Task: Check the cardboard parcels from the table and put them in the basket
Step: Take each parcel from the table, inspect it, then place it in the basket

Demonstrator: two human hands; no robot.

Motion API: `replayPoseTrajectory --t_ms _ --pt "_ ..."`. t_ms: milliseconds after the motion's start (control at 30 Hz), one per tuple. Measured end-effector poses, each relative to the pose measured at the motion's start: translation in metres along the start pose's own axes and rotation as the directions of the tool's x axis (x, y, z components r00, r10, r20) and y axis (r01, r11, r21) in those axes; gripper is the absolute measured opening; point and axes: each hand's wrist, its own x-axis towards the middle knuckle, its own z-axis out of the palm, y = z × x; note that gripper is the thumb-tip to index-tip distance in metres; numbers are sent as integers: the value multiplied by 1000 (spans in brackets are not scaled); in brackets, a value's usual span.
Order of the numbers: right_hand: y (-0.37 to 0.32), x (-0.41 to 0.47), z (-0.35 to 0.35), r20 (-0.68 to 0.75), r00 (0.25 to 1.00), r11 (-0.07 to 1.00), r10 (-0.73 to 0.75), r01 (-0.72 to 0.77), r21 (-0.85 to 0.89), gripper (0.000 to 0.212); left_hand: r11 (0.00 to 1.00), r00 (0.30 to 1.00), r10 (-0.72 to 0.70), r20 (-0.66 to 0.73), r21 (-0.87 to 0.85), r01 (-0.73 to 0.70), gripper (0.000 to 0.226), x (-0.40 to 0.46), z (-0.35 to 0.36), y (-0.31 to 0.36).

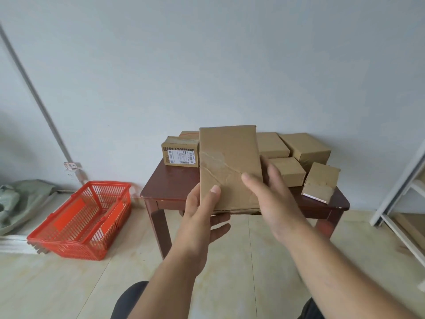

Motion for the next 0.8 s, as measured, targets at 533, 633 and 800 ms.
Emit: replayPoseTrajectory --t_ms 533,633,800 --pt "17 -65 -6 170 985 1000 -17 18 0 78 885 950 261 171 350 -306 87 -36 -9 -17" --pt "21 -62 -8 159 987 1000 -13 12 7 75 881 949 275 155 354 -313 81 -35 -6 -17" --pt "29 -53 -3 73 997 997 -6 1 81 75 888 952 295 83 345 -305 66 -30 3 -18"
